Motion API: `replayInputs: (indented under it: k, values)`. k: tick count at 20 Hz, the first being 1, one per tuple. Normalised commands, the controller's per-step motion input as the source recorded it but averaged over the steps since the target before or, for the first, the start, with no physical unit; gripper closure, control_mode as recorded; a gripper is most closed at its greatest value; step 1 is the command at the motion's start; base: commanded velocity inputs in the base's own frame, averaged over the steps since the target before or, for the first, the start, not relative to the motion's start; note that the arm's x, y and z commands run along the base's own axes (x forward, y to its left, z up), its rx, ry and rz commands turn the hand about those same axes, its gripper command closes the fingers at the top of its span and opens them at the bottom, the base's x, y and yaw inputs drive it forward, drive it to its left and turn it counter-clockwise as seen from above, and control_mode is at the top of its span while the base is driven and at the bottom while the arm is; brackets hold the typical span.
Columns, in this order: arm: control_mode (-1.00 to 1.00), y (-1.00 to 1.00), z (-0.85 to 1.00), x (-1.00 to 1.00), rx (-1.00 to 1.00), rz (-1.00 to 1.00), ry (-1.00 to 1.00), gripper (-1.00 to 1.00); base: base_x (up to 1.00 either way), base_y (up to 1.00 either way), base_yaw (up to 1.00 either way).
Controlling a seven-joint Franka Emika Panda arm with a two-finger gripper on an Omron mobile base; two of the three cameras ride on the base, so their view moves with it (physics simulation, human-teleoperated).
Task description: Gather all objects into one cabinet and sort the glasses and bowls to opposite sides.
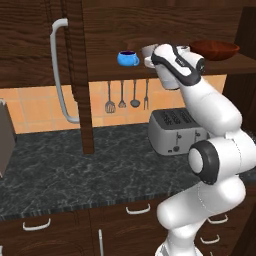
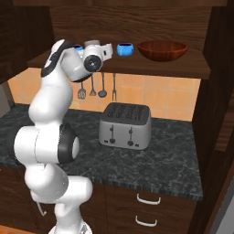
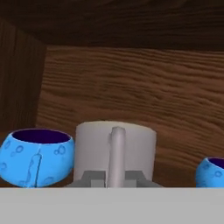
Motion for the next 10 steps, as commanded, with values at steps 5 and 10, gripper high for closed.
replayInputs:
  k: [5,10]
  values:
    - [-1.00,-0.13,-0.50,-0.13,0.01,0.00,0.17,1.00,0.00,0.00,0.00]
    - [-1.00,0.00,0.00,0.00,0.05,0.00,0.02,1.00,0.00,0.00,0.00]
